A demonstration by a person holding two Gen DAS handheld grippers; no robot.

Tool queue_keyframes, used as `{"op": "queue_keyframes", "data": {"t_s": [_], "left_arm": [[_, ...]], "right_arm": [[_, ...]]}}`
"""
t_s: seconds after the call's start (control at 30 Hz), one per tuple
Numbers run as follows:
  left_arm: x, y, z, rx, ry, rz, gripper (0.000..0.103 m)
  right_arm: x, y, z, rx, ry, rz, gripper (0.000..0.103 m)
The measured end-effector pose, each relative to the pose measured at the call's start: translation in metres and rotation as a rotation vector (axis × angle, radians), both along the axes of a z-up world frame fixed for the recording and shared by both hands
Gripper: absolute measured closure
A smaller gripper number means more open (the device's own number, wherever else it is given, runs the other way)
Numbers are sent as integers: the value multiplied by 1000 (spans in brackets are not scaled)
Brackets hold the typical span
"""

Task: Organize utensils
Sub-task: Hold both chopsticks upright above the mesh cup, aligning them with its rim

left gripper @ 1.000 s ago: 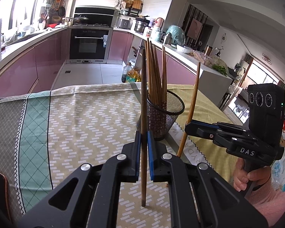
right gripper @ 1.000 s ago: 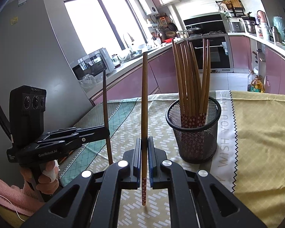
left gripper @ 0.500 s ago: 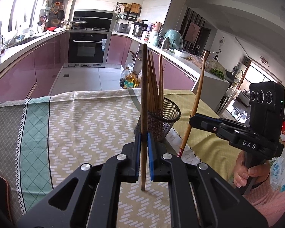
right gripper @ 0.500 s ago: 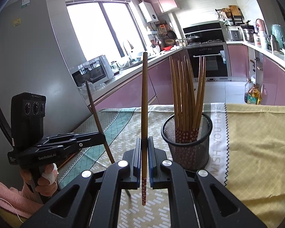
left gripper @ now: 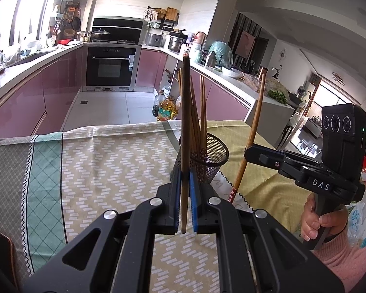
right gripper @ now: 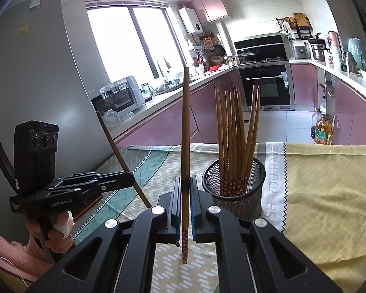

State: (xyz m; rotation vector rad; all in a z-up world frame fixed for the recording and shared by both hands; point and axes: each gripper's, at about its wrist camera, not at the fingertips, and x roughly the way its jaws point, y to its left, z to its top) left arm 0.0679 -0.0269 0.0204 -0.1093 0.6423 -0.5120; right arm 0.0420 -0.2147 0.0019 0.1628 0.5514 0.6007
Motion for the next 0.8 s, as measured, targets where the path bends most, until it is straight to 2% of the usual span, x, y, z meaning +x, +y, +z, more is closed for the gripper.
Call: {"op": "queue_keyframes", "data": {"t_s": [0.8], "left_arm": [[3,-7,8,9,-26,-9,95]], "right_arm": [[3,-3,10,-2,-22,-7,97]]}}
